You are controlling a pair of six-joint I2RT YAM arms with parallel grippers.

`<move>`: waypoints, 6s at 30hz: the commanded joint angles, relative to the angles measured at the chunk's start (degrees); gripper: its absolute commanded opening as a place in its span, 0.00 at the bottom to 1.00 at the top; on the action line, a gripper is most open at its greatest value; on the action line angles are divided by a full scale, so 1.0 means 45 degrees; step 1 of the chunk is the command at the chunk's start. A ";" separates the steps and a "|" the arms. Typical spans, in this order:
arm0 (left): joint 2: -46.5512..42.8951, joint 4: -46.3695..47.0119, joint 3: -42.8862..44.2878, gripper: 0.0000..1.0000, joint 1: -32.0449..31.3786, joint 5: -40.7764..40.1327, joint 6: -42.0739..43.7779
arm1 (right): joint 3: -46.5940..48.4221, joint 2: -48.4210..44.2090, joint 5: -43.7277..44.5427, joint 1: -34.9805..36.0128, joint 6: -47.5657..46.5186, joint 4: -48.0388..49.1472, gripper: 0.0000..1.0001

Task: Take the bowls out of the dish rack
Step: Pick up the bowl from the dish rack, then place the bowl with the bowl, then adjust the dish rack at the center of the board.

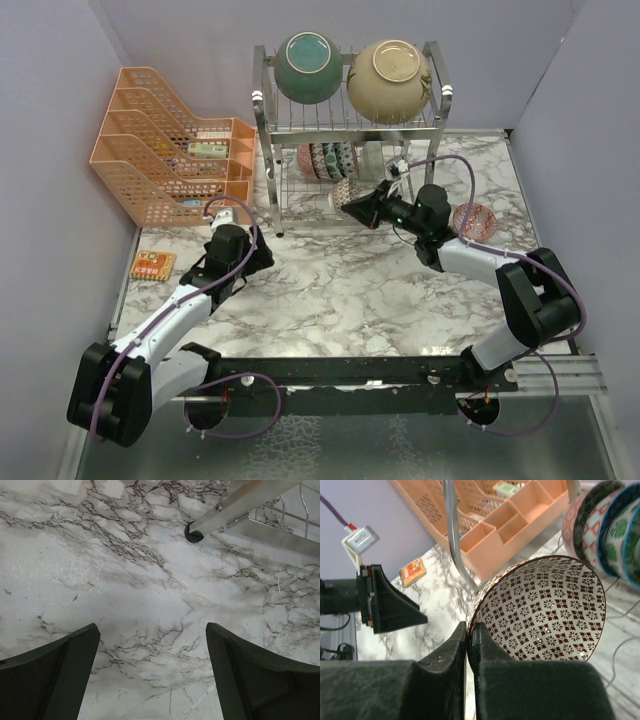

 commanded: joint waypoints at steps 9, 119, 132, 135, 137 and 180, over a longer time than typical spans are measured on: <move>0.1448 -0.0197 0.0509 0.90 0.0066 0.0173 -0.0219 | -0.1773 -0.1085 -0.1504 -0.0017 0.0801 0.2688 0.01; 0.0939 -0.1228 0.5298 0.91 0.1001 0.0886 0.5296 | 0.2995 -0.0546 1.2710 -0.4030 -0.5439 -1.3542 0.01; 0.0833 -0.1242 0.5296 0.91 0.1044 0.0829 0.5296 | 0.2557 -0.0445 1.2628 -0.4020 -0.5220 -1.3283 0.12; 0.0809 -0.1241 0.5278 0.91 0.1043 0.0820 0.5308 | 0.2603 -0.0241 1.2624 -0.4023 -0.5175 -1.3363 0.14; 0.0809 -0.1241 0.5280 0.91 0.1047 0.0811 0.5319 | 0.2594 -0.0182 1.2625 -0.4020 -0.5169 -1.3321 0.14; 0.0815 -0.0575 0.4965 0.91 0.1082 0.1890 0.5064 | -0.4022 -0.9010 0.3078 -0.3339 -0.1066 -0.8262 0.38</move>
